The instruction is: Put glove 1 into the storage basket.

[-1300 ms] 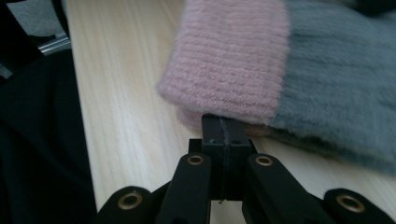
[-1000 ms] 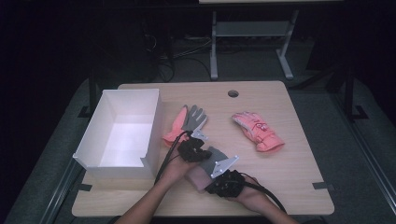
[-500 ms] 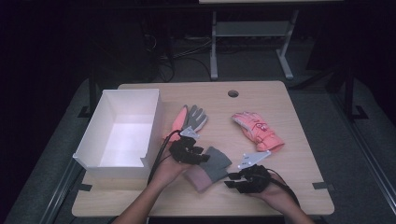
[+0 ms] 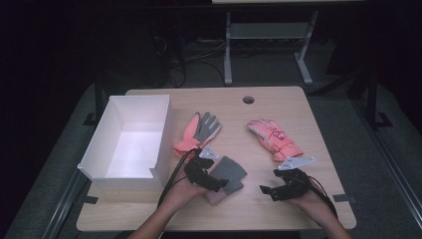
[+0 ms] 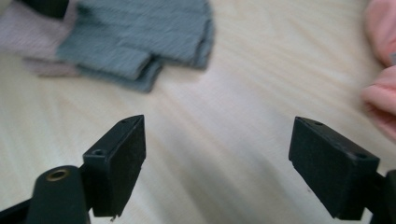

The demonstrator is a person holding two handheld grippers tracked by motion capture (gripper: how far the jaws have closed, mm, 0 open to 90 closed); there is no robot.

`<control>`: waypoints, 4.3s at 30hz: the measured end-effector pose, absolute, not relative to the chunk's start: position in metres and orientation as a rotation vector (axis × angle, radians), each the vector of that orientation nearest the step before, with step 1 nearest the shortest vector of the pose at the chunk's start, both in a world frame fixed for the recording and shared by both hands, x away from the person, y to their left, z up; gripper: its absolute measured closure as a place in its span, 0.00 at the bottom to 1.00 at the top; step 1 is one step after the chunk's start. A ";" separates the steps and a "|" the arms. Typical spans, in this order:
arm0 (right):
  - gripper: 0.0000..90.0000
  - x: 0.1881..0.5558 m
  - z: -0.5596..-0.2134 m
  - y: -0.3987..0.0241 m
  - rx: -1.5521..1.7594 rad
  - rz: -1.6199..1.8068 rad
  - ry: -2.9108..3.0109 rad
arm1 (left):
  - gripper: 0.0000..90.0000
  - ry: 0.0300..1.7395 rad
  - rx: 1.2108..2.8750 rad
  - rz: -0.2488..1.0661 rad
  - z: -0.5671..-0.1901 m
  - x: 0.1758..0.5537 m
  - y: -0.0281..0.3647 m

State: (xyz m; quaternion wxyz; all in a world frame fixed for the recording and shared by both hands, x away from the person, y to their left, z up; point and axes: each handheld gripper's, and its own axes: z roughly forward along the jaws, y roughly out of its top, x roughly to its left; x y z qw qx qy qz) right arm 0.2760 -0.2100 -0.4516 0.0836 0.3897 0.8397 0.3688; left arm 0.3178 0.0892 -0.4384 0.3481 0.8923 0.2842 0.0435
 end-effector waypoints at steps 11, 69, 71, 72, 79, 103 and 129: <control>0.18 0.279 -0.453 -0.213 1.176 1.083 2.472 | 0.15 0.746 2.379 0.095 -0.458 0.321 0.080; 0.14 0.277 -0.454 -0.209 1.191 1.101 2.428 | 0.69 0.744 2.275 -0.105 -0.364 0.328 0.107; 0.14 0.277 -0.455 -0.209 1.188 1.100 2.428 | 0.69 0.743 2.272 -0.093 -0.354 0.327 0.111; 0.14 0.277 -0.455 -0.208 1.189 1.097 2.431 | 0.69 0.741 2.273 -0.091 -0.350 0.328 0.114; 0.14 0.277 -0.456 -0.208 1.182 1.086 2.433 | 0.69 0.767 2.251 -0.066 -0.327 0.335 0.132; 0.13 0.277 -0.459 -0.206 1.161 1.082 2.443 | 0.69 0.891 2.154 0.125 -0.281 0.367 0.201; 0.14 0.277 -0.460 -0.206 1.151 1.064 2.448 | 0.69 1.270 2.016 0.335 -0.298 0.396 0.300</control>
